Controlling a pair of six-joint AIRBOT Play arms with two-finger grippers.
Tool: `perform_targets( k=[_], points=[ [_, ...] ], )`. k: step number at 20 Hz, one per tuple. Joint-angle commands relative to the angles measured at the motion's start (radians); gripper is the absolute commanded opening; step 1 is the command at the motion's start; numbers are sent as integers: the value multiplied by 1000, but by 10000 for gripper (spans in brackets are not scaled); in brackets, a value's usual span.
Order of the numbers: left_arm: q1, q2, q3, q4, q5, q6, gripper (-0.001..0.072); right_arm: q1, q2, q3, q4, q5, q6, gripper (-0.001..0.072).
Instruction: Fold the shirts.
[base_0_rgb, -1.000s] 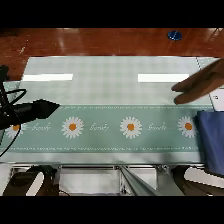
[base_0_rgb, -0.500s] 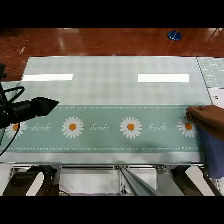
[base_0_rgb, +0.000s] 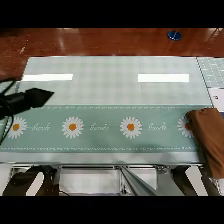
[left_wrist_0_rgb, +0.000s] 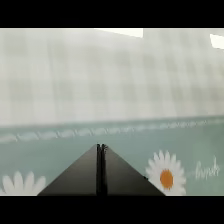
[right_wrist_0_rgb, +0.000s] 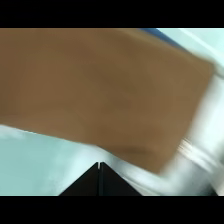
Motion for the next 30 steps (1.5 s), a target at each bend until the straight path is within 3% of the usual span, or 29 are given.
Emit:
perform_targets(
  k=[1, 2, 4, 7, 8, 9, 10, 11, 14, 30],
  points=[
    [14, -171, 277, 3, 29, 20, 17, 193, -87, 127, 552, -299, -101, 23],
    [-11, -260, 395, -5, 0, 20, 17, 315, -130, 190, 678, -392, -124, 23],
    [-104, -453, 618, 2, -104, 19, 17, 598, -229, 314, 686, -520, -149, 23],
    [-272, -656, 724, 163, -219, -14, 17, 946, -382, 406, 413, -529, -142, 23],
    [-312, -689, 697, 276, -217, -37, 17, 1022, -430, 405, 261, -502, -101, 23],
    [-334, -716, 649, 435, -203, -113, 17, 1063, -476, 393, 102, -463, -11, 22],
    [-332, -737, 601, 546, -204, -232, 18, 1070, -525, 377, 14, -395, 72, 22],
    [-313, -746, 555, 570, -200, -295, 18, 1063, -560, 369, 5, -333, 72, 22],
    [-290, -746, 509, 503, -177, -296, 18, 1069, -579, 354, -28, -323, 34, 23],
    [-291, -775, 509, 500, -185, -296, 18, 1068, -555, 354, -26, -331, 34, 23]
  ],
)
